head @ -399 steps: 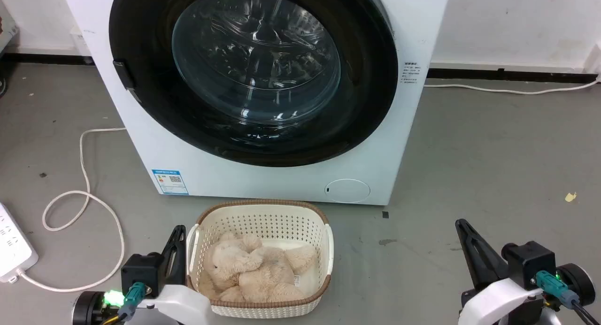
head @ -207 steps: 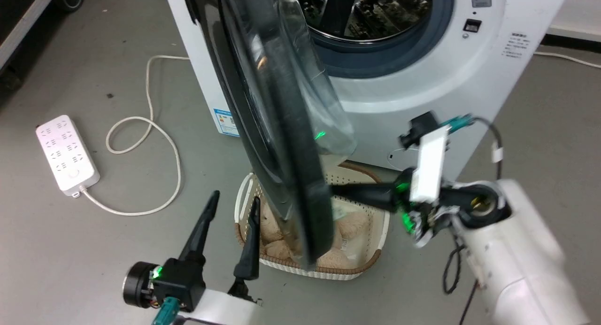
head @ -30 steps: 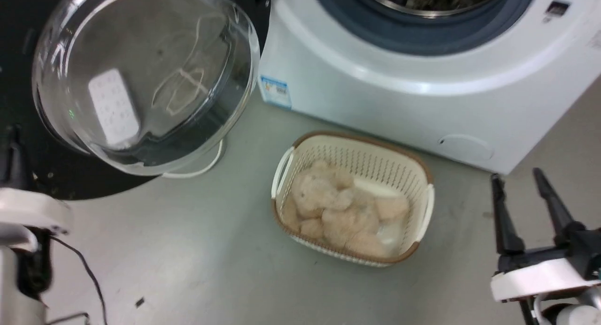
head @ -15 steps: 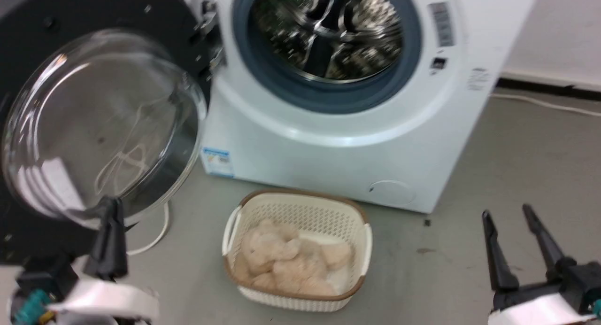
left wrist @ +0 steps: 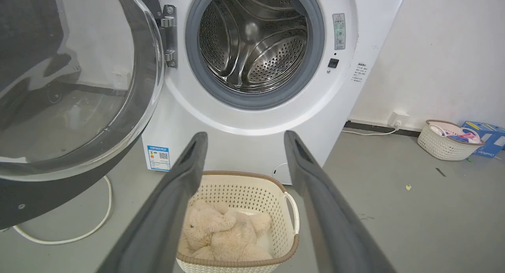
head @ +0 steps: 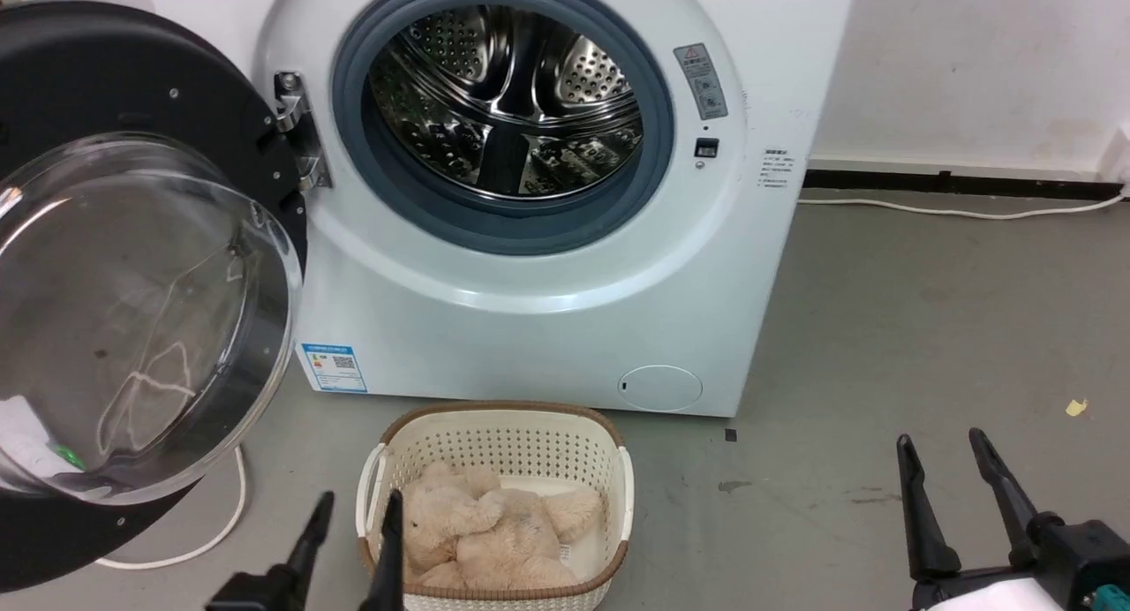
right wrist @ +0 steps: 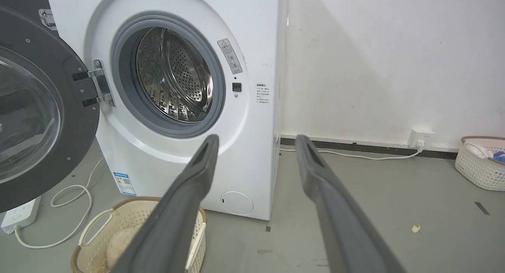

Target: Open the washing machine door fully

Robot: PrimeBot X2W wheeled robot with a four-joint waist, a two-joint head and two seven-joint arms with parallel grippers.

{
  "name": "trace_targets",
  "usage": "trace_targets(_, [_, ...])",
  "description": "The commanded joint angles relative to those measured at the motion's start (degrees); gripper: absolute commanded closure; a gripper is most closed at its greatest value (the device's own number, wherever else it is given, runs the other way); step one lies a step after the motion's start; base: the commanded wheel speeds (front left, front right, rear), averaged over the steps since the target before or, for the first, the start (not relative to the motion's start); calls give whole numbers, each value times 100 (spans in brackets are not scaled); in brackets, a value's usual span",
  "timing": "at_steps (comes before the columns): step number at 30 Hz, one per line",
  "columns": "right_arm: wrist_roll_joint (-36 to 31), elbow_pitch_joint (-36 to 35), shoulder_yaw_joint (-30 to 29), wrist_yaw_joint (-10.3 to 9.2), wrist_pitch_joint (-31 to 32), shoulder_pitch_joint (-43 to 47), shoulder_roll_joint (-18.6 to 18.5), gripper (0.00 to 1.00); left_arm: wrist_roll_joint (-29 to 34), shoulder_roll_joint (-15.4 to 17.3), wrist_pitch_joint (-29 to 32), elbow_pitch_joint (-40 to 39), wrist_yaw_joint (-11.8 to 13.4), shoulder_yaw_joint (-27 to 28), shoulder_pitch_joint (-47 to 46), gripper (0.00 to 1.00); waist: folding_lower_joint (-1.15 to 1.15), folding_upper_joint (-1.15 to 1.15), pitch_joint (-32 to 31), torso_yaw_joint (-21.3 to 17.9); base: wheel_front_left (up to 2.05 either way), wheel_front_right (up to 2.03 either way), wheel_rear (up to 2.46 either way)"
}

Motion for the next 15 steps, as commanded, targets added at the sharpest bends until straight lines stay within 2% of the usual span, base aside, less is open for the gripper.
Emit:
trace_targets(1, [42, 58, 44, -5, -34, 83, 4, 0, 87, 3, -27, 68, -3, -72, 71, 0, 1, 0, -12, -29, 0, 0, 0])
trace_targets(15, [93, 185, 96, -5, -48, 94, 4, 0, 320, -44, -238, 125, 192, -98, -69, 0, 1, 0, 5, -37, 0, 0, 0])
